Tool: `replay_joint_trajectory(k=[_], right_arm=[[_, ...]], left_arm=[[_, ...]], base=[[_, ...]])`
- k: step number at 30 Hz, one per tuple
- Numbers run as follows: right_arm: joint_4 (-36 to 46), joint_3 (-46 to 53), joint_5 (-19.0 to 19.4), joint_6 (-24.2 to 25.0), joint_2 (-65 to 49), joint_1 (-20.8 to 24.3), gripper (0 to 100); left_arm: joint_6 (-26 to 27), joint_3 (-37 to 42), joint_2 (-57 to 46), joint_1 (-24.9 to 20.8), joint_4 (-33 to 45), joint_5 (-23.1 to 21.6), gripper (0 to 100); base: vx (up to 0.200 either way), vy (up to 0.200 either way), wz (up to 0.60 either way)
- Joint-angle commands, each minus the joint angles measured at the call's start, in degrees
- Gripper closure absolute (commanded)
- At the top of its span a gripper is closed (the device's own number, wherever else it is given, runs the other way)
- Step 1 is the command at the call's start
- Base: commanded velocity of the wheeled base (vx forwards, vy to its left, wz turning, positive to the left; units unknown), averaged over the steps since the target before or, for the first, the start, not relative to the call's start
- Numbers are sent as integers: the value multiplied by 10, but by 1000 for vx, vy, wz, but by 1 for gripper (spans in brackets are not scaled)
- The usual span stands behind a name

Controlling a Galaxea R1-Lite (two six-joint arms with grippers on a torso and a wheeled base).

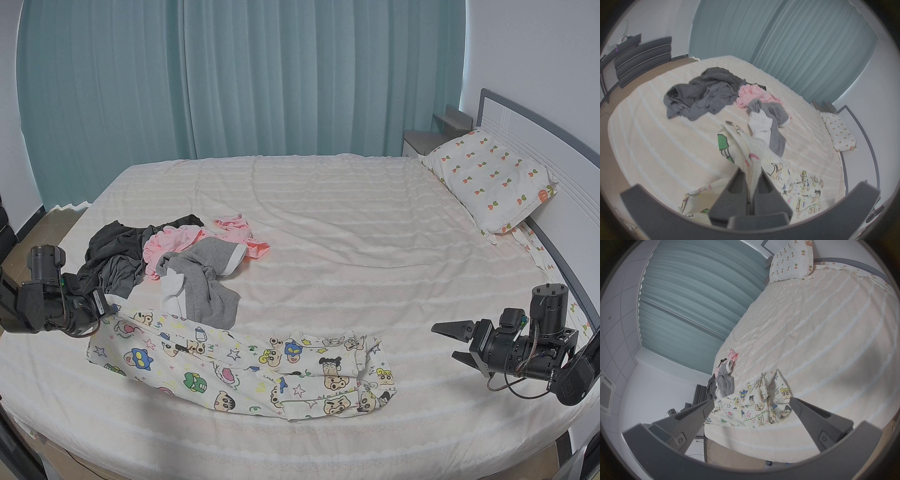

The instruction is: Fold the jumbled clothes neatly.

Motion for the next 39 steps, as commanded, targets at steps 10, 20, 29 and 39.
replay_joint_trajectory(k=[10,20,29,39], right_arm=[[1,0,0,0,-8,0,0],[1,1,1,0,-7,0,0],[1,1,1,-1,-7,0,0],[1,1,0,-1,-7,0,0]], left_arm=[[-24,-46,-39,-202,46,121,100],[-91,-159,52,-429,47,195,100],[-92,-302,122,-507,117,201,100],[-90,-412,168,-522,182,194,100]], base=[[0,0,0],[0,0,0],[0,0,0],[0,0,0]])
